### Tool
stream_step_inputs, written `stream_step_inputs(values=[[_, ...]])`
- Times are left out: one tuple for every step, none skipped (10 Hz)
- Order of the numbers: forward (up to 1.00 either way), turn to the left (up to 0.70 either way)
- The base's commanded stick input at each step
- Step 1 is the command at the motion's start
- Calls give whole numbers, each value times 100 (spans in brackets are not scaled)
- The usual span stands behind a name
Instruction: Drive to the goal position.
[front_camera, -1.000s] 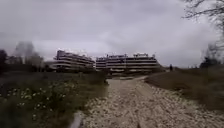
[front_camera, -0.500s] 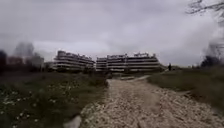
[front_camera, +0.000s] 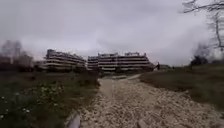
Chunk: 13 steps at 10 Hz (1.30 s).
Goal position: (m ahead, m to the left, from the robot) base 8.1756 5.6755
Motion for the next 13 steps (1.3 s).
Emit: stream_step_inputs(values=[[50,0],[50,0],[50,0],[50,0],[50,0],[50,0],[50,0],[50,0],[50,0],[50,0],[50,0],[50,0],[50,0]])
